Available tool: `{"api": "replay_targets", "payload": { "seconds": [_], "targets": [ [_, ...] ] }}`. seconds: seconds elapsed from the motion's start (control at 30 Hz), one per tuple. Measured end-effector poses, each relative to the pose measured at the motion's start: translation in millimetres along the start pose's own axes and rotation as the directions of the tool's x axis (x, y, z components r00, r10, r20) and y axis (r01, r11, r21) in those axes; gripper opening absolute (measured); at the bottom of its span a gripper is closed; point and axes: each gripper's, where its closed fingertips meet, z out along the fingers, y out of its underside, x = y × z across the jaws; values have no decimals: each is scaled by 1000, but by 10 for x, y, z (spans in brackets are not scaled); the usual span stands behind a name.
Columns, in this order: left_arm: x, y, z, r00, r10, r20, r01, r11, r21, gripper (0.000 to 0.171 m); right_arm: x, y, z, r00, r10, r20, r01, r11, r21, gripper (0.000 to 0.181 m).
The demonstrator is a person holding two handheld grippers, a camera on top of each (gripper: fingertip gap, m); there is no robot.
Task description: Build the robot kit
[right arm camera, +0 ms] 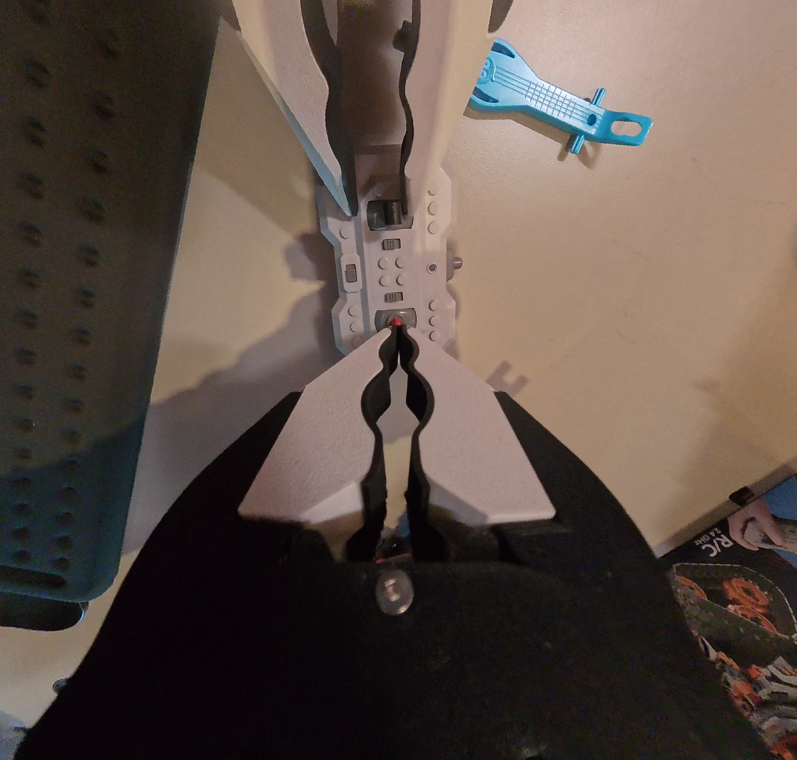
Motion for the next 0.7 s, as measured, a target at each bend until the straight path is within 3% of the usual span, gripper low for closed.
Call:
{"api": "replay_targets", "payload": {
  "seconds": [0.5, 0.6, 0.63, 0.7],
  "targets": [
    [-18, 4, -11, 1000, -5, 10, 4, 1000, 5, 20, -4, 15, 27, 1000, 3, 8, -2, 998, -65, 0],
    [-185, -19, -247, 994, -7, 109, 6, 1000, 8, 21, -11, -103, -43, 999, 28, -26, -28, 1000, 13, 0],
    [-224, -4, -371, 992, -24, 124, 23, 1000, 6, 23, 36, -159, -140, 996, 49, -72, -44, 997, 59, 12],
    [-333, 139, -615, 982, -25, 189, 35, 998, -50, 27, 56, -182, -306, 988, 63, -139, -49, 993, 105, 18]
  ]
}}
